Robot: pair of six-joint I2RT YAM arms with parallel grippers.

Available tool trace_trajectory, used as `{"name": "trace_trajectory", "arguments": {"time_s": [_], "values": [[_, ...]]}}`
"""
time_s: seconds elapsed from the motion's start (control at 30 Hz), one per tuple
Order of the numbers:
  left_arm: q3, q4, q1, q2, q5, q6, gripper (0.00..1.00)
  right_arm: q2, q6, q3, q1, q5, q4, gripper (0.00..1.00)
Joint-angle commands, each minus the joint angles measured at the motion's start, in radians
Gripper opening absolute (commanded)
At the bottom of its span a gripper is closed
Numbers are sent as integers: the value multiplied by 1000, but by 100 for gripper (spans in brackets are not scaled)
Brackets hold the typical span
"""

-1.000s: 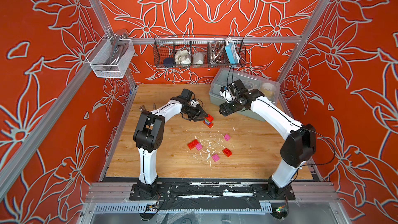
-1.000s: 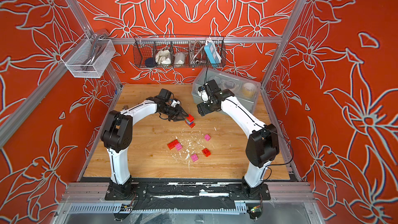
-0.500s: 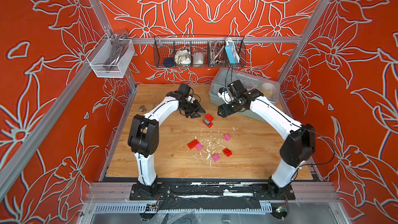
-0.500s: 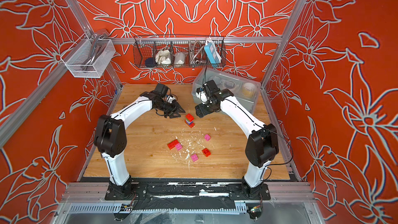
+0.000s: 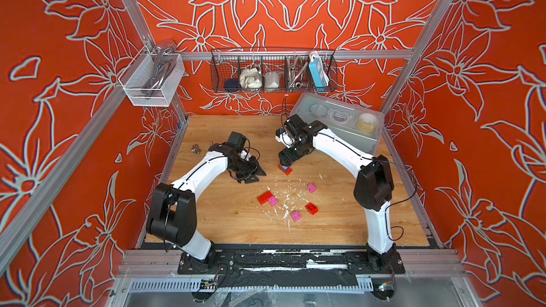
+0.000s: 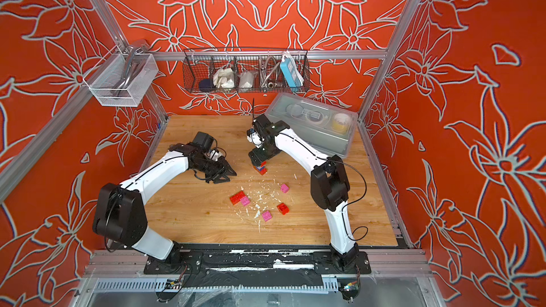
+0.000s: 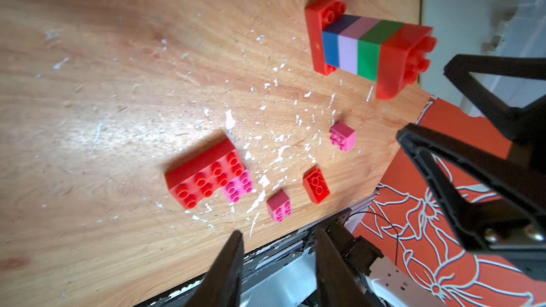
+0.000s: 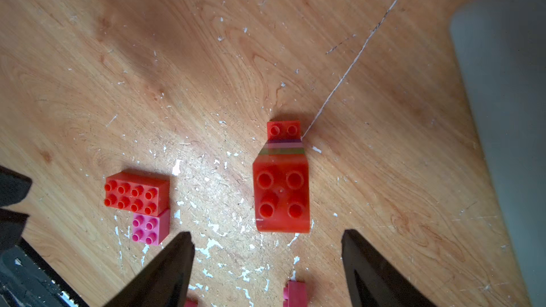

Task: Assemble the number 1 with lego
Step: Assemble the lego brick with the lego brick, then pick up the lego brick from the center of the board.

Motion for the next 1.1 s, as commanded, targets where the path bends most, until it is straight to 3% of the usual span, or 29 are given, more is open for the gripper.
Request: {"name": "trace_trajectory", "arguments": {"time_s": [0.0,0.4,0.77,1.07], "values": [[-22,-20,12,-39,-22,21,39,29,-25,38,-1,23,-41,78],[-66,-8,15,-54,-28,9,39,82,-50,81,-5,48,-28,74],[-93,-9,15,-61,-32,15,39,133,-44,114,-7,13,-40,62],[-118,8,15,-57,-31,16,38,142,-46,101,-7,0,-36,39]]}}
